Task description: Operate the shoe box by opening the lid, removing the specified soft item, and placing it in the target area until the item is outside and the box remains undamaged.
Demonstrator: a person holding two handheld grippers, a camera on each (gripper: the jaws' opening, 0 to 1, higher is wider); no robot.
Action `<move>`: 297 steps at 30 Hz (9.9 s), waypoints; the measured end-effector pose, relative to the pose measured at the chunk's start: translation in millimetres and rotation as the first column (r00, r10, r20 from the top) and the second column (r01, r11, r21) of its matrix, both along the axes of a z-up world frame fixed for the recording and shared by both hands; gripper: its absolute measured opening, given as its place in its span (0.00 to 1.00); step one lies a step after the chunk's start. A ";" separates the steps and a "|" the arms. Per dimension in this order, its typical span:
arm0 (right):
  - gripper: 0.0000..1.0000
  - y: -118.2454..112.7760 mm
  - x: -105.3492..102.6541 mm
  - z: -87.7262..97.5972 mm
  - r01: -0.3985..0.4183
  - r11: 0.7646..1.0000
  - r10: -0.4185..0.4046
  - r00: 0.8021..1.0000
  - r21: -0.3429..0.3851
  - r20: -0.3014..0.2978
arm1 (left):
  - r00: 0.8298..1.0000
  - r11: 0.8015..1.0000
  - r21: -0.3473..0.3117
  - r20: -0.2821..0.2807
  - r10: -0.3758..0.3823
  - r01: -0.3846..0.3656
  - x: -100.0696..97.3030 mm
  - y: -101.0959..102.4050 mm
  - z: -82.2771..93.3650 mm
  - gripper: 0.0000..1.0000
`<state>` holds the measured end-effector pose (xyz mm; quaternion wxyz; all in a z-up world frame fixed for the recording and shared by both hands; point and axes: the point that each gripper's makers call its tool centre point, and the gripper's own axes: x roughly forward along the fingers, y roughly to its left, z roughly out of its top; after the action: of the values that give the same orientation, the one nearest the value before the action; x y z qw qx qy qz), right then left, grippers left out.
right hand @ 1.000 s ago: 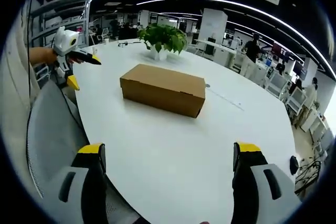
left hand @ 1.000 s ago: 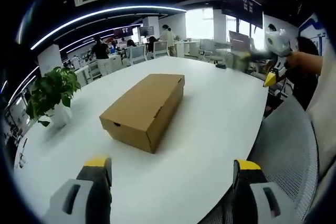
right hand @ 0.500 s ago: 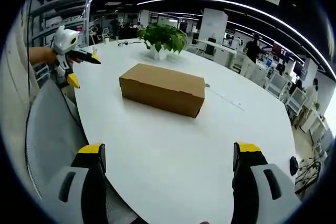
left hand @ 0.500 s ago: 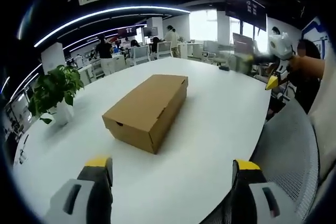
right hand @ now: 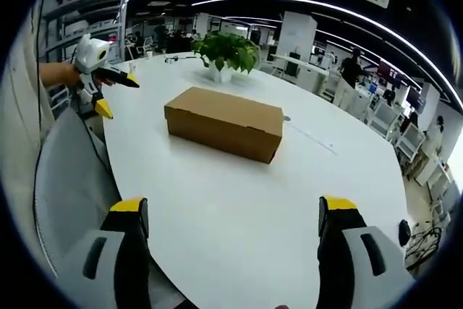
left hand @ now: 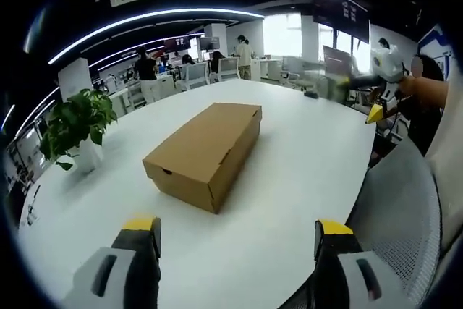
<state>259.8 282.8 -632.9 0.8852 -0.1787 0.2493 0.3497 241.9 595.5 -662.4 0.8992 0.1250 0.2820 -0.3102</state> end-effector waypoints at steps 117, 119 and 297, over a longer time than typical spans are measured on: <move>0.42 83.3 206.8 -76.8 -0.291 0.952 0.298 0.952 0.096 -0.065 | 0.866 0.864 -0.055 -0.004 0.501 -0.500 114.4 -25.3 -50.8 0.48; 0.39 81.5 210.7 -77.0 -0.276 0.957 0.282 0.958 0.092 -0.058 | 0.861 0.860 -0.057 -0.005 0.508 -0.508 114.9 -25.1 -51.1 0.48; 0.45 148.3 -10.2 -43.6 0.131 0.978 -0.099 0.976 0.164 -0.193 | 0.980 0.994 -0.023 -0.170 0.103 -0.109 4.0 60.5 -23.2 0.56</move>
<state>249.7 431.1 -676.5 0.8894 -0.0522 0.3083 0.3333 245.8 656.0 -685.6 0.8893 0.0684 0.3582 -0.2758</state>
